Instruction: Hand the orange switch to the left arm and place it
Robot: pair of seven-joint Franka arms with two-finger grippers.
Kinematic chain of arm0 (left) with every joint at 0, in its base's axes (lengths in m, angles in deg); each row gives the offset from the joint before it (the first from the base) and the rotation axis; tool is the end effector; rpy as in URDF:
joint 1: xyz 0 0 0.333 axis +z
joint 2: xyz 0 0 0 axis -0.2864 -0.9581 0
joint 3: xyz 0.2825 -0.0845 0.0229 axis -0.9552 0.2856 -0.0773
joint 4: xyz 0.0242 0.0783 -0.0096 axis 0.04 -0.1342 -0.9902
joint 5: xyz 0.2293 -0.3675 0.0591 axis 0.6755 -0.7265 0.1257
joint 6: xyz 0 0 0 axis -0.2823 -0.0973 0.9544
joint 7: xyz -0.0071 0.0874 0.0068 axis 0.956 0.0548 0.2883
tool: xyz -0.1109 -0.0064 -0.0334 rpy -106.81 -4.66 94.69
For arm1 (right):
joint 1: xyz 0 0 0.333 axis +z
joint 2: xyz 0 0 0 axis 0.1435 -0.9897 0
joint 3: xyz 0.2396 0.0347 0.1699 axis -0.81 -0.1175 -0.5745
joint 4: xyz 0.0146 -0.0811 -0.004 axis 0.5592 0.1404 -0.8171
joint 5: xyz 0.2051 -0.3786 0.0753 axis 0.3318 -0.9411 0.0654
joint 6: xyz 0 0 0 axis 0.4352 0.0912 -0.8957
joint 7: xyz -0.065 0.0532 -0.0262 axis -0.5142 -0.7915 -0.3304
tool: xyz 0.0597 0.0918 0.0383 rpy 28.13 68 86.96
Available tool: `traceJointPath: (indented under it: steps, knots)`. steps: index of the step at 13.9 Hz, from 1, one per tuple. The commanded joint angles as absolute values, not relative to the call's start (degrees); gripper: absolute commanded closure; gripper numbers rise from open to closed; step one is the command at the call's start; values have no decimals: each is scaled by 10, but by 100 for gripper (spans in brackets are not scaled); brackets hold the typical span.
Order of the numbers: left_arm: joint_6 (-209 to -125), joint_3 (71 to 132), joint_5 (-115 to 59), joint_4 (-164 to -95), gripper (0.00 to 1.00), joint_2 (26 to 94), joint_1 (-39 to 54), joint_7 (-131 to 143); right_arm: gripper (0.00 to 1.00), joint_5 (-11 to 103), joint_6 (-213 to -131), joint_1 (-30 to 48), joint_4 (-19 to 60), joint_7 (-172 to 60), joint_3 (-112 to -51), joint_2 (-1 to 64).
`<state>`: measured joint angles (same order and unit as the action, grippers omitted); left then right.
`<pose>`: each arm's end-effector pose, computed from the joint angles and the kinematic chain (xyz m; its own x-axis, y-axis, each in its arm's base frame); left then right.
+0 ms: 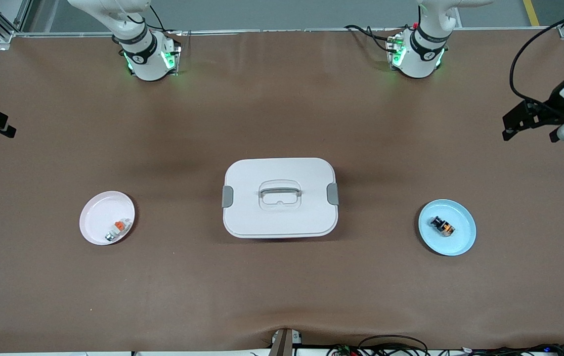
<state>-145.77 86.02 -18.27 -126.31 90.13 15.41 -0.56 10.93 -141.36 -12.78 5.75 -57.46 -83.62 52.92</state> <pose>0.5851 -0.0394 0.5978 0.9941 -0.0772 0.0761 -0.0755 -0.9969 -0.0242 0.5965 -0.0739 0.6161 0.9973 -0.0695 -0.0252 -0.0704 -0.9969 -0.0354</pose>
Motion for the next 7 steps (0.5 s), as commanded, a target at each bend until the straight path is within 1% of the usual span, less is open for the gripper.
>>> traceJointPath:
  steps: [1, 3, 5, 7]
  knots:
    - [-1437, 843, -191, -1298, 0, 940, 137, -18, 0, 114, -1392, -129, 52, -589, -836, 537]
    - [-1421, 835, -190, -1290, 0, 945, 129, -20, 0, 116, -1383, -129, 52, -590, -835, 537]
    - [-1414, 835, -190, -1267, 0, 943, 135, -29, 0, 115, -1366, -126, 52, -590, -836, 538]
    - [-1394, 834, -190, -1248, 0, 934, 134, -28, 0, 115, -1367, -127, 52, -588, -836, 541]
